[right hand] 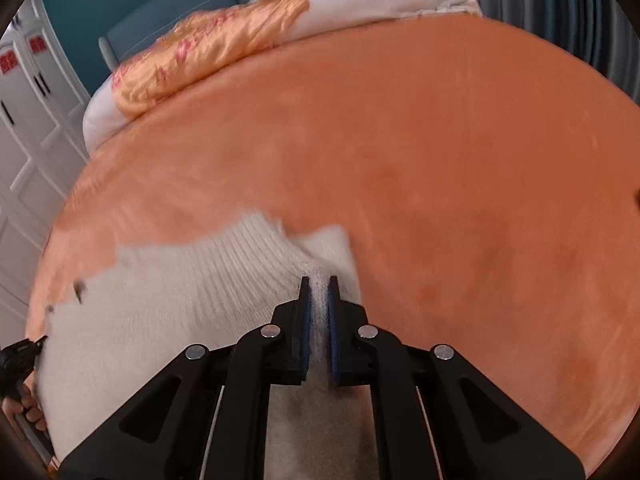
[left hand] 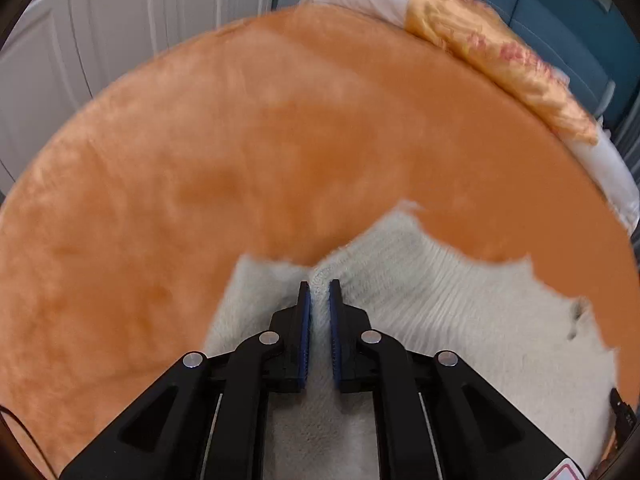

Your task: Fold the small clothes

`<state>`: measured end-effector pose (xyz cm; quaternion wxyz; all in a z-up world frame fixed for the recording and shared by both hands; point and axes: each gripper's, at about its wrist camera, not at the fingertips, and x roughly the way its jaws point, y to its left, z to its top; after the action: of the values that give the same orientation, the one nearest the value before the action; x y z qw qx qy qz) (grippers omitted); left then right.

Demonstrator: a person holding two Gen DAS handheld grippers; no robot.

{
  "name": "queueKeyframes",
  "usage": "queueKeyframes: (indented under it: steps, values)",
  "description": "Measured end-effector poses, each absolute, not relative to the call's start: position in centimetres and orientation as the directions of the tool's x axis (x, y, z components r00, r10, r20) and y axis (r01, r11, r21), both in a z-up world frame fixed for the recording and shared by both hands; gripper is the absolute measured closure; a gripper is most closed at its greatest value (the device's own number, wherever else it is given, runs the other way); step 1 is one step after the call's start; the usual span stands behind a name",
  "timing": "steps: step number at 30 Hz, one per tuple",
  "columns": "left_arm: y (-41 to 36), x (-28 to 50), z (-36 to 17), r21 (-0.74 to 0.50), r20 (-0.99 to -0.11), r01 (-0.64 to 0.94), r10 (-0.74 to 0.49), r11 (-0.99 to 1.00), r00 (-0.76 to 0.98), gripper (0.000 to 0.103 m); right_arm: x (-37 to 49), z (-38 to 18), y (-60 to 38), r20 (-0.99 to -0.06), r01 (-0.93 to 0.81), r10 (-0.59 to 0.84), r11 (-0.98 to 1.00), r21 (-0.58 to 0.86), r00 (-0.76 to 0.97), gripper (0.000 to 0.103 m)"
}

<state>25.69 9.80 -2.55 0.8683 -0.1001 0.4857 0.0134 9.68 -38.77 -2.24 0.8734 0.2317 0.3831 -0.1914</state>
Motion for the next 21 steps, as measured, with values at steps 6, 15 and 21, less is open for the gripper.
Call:
queueKeyframes:
  steps: [6,15,21]
  values:
    - [9.8,21.2,2.9,-0.184,-0.775,-0.104,-0.079,0.977,0.627,0.081,5.1,4.1,-34.9,-0.63,0.429,-0.178,0.862,0.271,0.756,0.091]
    - [0.7,9.4,2.9,-0.156,-0.801,0.182,-0.232,0.971,0.552,0.063,1.8,0.5,-19.5,-0.71,0.084,0.161,0.951,0.297,0.686,0.091]
    - [1.0,6.7,-0.6,-0.044,-0.841,0.187,-0.138,0.981,0.523,0.06,0.4,-1.9,-20.5,-0.809,0.19,-0.003,0.972,0.135,0.587,0.095]
